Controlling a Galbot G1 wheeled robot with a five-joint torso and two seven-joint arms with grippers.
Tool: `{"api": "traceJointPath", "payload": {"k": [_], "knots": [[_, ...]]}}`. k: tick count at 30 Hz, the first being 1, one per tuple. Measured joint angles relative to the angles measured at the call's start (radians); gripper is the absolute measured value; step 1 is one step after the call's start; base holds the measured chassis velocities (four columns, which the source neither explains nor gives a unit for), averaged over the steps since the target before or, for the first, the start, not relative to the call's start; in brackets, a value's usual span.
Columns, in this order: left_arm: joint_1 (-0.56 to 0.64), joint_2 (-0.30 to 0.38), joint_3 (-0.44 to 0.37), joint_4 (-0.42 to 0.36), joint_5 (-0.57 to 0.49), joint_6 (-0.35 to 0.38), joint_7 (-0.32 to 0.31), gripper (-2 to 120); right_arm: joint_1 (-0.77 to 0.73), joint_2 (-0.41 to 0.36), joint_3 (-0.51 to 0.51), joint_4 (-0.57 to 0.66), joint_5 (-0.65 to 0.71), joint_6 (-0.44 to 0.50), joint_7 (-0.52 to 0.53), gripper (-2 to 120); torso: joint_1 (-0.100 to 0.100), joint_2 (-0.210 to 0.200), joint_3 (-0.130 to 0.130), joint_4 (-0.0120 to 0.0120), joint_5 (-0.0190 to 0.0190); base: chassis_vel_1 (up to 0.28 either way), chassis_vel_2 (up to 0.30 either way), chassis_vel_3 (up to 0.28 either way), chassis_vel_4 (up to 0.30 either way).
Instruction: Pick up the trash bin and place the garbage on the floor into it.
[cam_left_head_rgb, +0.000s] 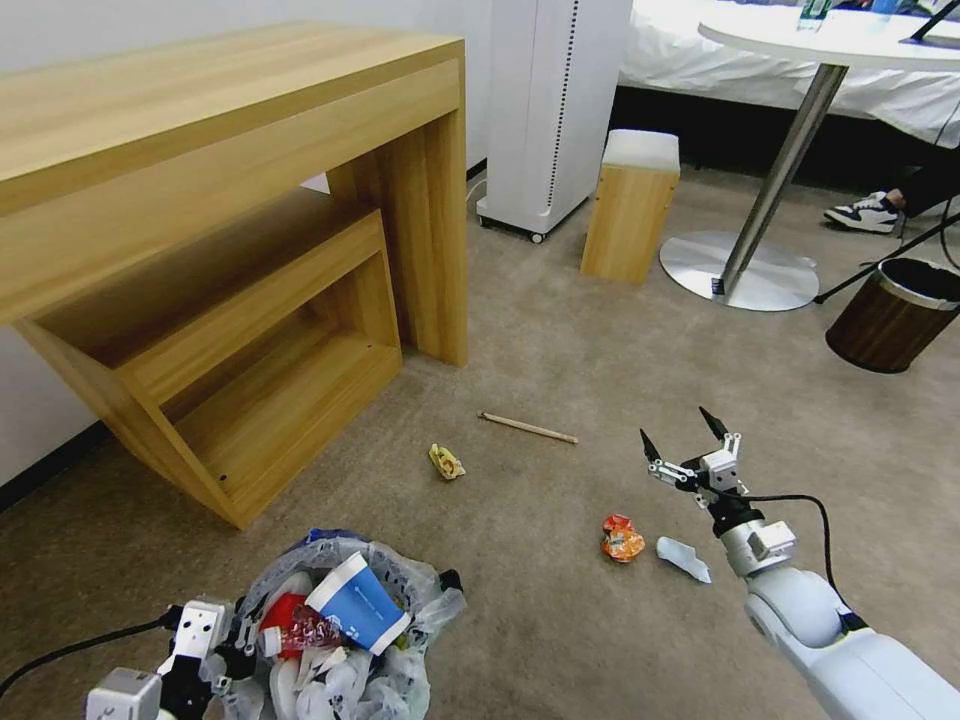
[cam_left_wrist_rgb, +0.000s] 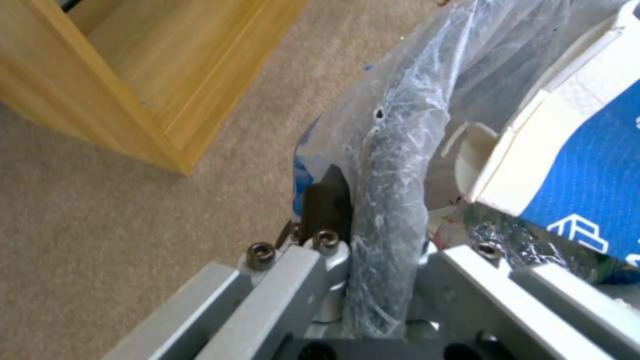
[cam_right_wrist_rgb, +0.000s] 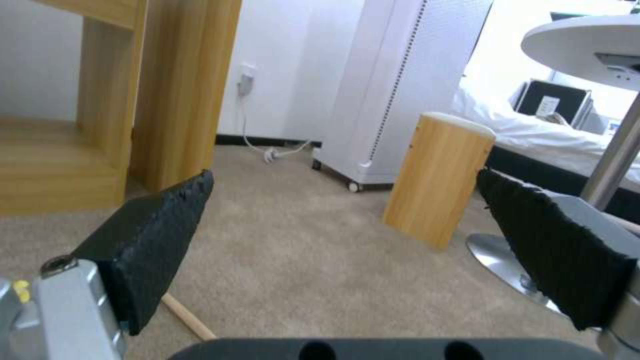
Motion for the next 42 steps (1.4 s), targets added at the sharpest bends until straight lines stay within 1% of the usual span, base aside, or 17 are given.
{"api": "traceJointPath", "payload": {"k": [13, 28, 42], "knots": [[0.015, -0.003, -0.005, -0.013, 0.006, -0.001, 0.002, 0, -0.016, -0.001, -0.005, 0.021, 0.005, -0.003, 0.0, 100, 0.0, 0.0, 0.0, -0.0001, 0.0001, 0.0, 0.0, 0.0, 0.0], [0.015, -0.015, 0.006, -0.004, 0.039, -0.001, 0.009, 0, -0.003, 0.004, -0.026, 0.021, 0.006, -0.006, 0.001, 100, 0.0, 0.0, 0.0, -0.0001, 0.0, 0.0, 0.0, 0.0, 0.0], [0.014, -0.034, 0.02, 0.001, 0.059, -0.006, 0.031, 0, 0.003, 0.003, -0.038, 0.02, 0.012, -0.002, 0.001, 100, 0.0, 0.0, 0.0, 0.0, 0.0001, -0.033, 0.023, 0.033, -0.031]]}}
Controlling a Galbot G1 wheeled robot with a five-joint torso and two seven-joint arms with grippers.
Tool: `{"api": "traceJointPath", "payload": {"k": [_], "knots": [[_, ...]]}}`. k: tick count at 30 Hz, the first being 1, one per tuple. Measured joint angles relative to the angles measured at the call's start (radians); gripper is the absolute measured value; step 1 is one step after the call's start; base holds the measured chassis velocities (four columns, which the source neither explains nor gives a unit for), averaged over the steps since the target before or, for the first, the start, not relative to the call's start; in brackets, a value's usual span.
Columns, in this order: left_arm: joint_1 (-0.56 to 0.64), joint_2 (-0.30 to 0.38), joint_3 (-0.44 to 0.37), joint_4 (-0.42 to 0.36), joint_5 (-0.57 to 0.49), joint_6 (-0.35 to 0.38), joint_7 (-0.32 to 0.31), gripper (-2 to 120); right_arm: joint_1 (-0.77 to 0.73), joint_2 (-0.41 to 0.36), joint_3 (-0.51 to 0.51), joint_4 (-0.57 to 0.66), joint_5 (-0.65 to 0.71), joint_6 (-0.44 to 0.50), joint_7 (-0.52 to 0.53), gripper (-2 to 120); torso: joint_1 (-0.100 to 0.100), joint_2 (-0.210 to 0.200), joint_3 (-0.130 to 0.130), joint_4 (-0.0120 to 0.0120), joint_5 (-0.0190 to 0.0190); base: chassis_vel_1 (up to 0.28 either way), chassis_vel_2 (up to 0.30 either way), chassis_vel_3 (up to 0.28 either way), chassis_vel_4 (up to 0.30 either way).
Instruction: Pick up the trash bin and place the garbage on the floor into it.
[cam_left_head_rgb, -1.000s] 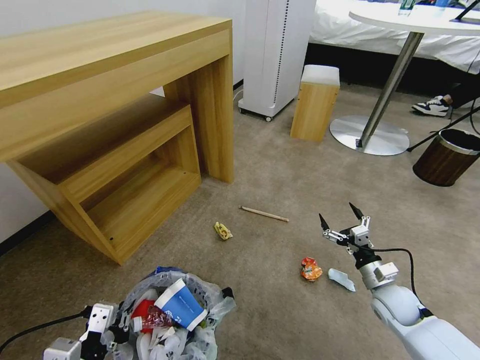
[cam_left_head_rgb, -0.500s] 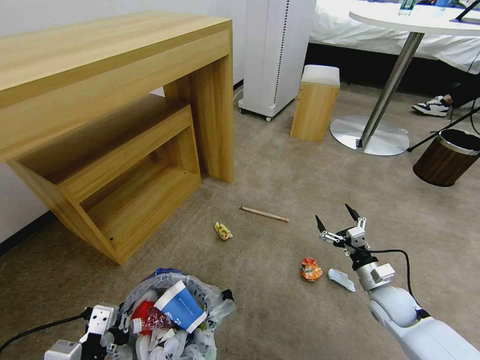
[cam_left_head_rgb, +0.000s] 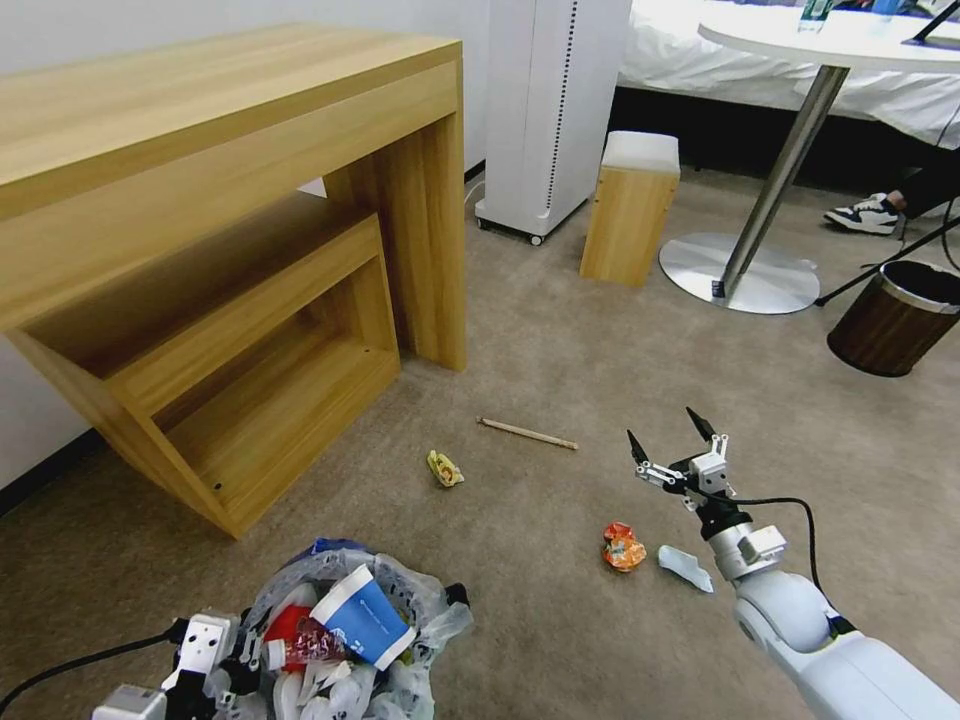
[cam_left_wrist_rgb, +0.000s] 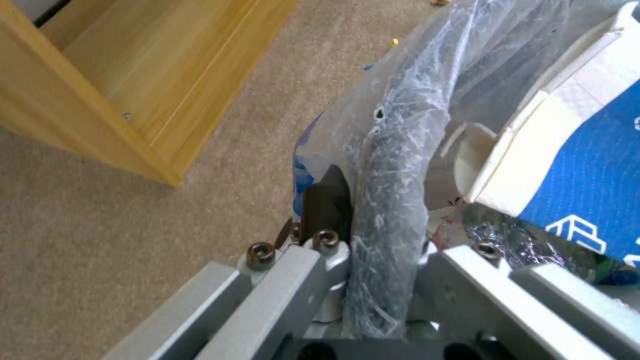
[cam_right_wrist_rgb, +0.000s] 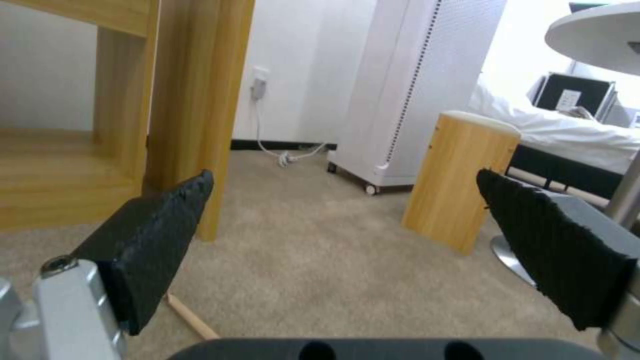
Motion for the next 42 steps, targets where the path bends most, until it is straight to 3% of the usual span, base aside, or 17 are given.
{"api": "traceJointPath", "payload": {"k": [20, 42], "knots": [[-0.002, 0.009, 0.009, 0.009, 0.019, -0.002, 0.008, 0, 0.007, -0.002, -0.011, 0.003, 0.01, -0.004, 0.007, 100, 0.0, 0.0, 0.0, -0.0001, 0.0002, -0.118, 0.118, 0.116, -0.117], [-0.003, 0.005, 0.017, 0.015, 0.028, -0.003, 0.008, 0, 0.028, 0.011, -0.039, -0.023, 0.001, 0.02, 0.005, 100, 0.0, 0.0, 0.0, 0.0, 0.0, 0.0, 0.0, 0.0, 0.0]]}}
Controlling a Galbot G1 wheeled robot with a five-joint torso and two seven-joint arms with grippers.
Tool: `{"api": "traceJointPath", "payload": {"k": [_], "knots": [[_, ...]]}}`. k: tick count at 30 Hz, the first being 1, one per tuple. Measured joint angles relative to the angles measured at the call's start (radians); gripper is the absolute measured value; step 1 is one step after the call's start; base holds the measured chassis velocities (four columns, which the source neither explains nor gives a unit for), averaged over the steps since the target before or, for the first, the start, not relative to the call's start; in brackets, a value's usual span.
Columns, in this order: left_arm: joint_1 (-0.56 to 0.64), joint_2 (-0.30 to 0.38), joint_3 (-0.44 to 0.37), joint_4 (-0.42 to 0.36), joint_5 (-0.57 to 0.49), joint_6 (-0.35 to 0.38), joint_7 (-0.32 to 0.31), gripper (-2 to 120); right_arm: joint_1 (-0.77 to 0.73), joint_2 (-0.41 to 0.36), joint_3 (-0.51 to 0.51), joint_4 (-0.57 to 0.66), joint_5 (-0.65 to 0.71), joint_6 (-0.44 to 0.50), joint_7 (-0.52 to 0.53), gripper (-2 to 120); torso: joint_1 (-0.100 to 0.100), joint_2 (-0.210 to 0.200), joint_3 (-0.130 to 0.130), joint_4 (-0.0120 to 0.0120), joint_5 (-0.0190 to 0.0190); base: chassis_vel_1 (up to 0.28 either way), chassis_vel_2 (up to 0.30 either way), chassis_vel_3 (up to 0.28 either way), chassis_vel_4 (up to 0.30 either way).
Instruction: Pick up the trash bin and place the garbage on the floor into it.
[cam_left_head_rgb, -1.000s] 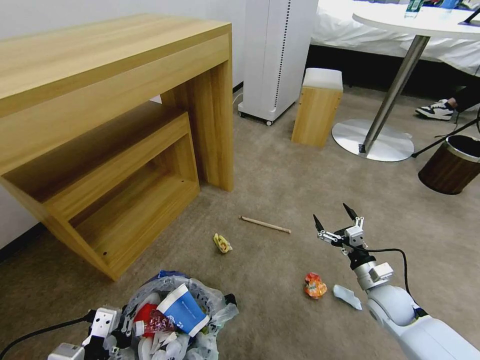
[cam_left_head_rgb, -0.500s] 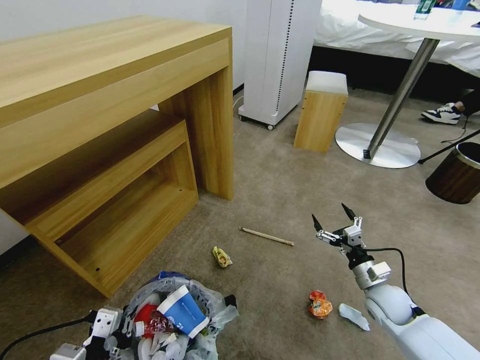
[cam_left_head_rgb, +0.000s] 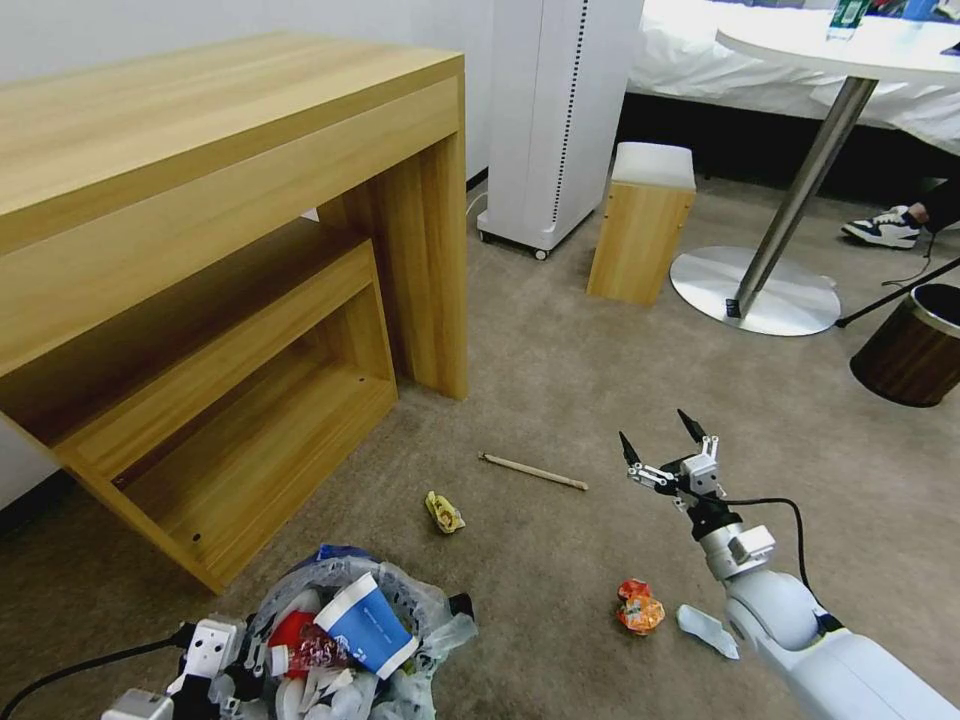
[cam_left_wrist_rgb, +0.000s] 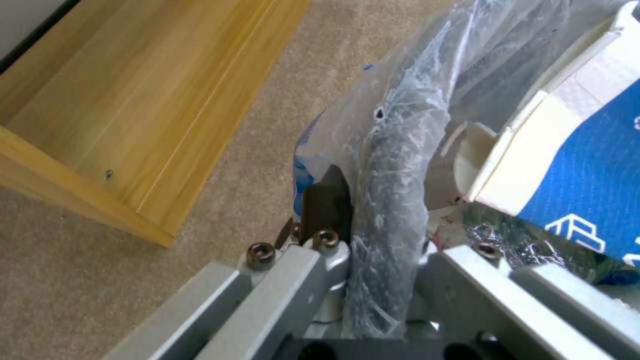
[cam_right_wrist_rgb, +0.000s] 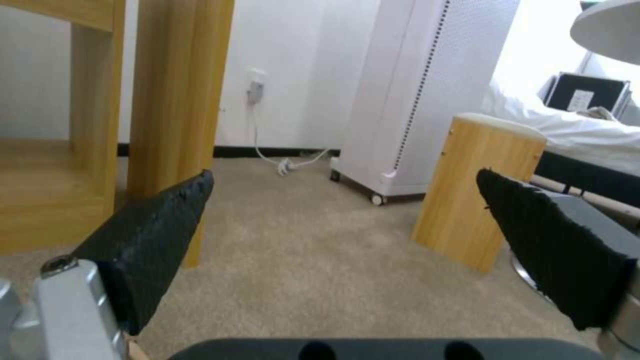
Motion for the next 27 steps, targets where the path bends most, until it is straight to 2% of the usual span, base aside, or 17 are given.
{"api": "traceJointPath", "payload": {"k": [6, 27], "knots": [[0.003, 0.003, -0.002, -0.001, 0.0, 0.0, 0.001, 0, -0.001, 0.003, 0.005, 0.005, -0.03, 0.002, 0.007, 100, 0.0, 0.0, 0.0, 0.0, -0.0001, 0.0, 0.0, 0.0, 0.0], [0.004, 0.001, 0.01, -0.001, 0.009, -0.002, 0.005, 0, -0.019, -0.004, 0.017, 0.018, -0.012, -0.002, -0.003, 100, 0.0, 0.0, 0.0, 0.0, 0.0, 0.0, 0.0, 0.0, 0.0]]}}
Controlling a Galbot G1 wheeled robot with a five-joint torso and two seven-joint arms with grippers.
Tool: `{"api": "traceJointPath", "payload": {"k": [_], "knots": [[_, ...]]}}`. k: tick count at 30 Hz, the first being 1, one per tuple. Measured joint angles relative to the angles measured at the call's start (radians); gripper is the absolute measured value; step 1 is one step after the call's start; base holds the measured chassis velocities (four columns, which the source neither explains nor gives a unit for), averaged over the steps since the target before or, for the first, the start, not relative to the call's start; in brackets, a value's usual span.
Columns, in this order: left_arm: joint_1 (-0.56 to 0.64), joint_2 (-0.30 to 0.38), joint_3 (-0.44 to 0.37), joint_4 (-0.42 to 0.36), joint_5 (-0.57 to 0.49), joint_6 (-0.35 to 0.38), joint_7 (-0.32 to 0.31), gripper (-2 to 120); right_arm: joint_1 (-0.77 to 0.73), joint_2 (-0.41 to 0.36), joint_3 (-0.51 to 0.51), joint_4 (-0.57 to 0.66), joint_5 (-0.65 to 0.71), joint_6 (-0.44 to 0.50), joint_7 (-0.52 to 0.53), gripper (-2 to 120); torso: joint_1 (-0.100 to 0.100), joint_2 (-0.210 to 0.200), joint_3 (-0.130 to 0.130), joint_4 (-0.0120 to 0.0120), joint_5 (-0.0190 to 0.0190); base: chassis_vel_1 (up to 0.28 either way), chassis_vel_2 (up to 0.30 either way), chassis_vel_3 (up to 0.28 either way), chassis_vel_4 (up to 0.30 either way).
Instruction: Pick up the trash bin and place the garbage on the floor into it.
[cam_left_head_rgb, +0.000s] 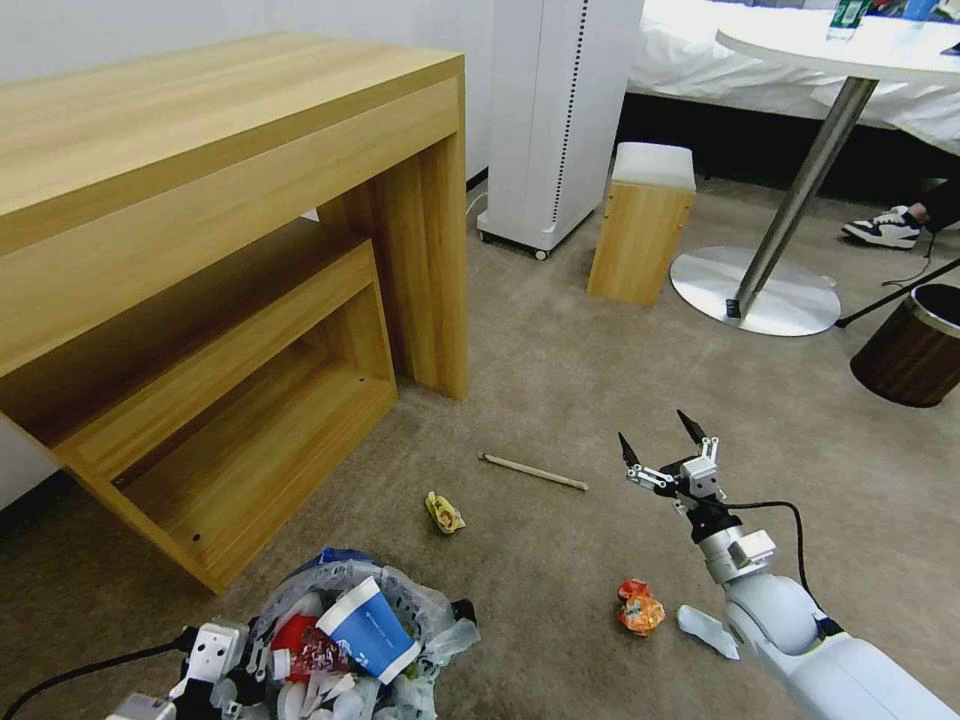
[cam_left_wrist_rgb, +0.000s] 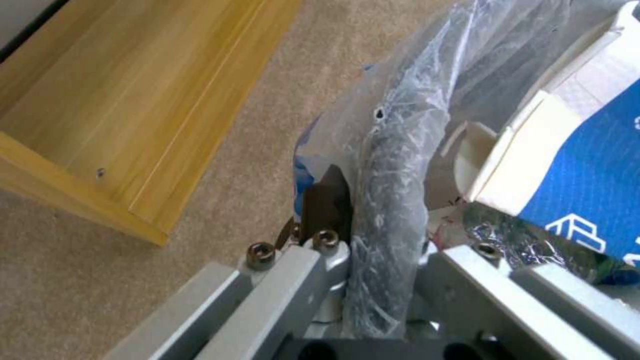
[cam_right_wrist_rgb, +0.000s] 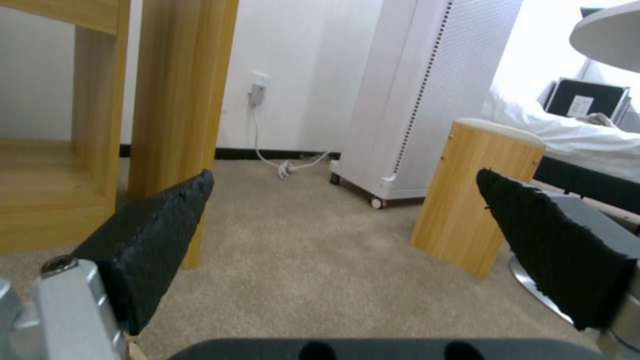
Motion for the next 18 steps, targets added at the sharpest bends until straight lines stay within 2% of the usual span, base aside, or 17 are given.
{"api": "traceJointPath", "payload": {"k": [10, 12, 15, 18], "knots": [[-0.005, 0.005, 0.002, 0.003, -0.005, 0.0, -0.002, 0, 0.007, -0.004, 0.004, -0.008, -0.01, 0.004, 0.009, 100, 0.0, 0.0, 0.0, -0.0001, 0.0001, 0.0, 0.0, 0.0, 0.0], [-0.006, 0.005, 0.001, 0.003, -0.006, 0.0, -0.002, 0, 0.012, -0.004, 0.003, -0.01, -0.037, 0.003, 0.032, 100, 0.0, 0.0, 0.0, -0.0001, 0.0001, 0.0, 0.0, 0.0, 0.0], [-0.007, 0.005, 0.002, 0.004, -0.006, 0.0, -0.002, 0, 0.03, -0.016, -0.002, -0.014, -0.13, -0.044, 0.14, 100, 0.0, 0.0, 0.0, 0.0, 0.0, 0.0, 0.0, 0.0, 0.0], [-0.011, 0.005, 0.004, 0.006, -0.006, 0.0, -0.002, 0, 0.036, -0.028, -0.004, -0.014, -0.142, -0.068, 0.189, 100, 0.0, 0.0, 0.0, -0.0001, 0.0, 0.0, 0.0, 0.0, 0.0]]}}
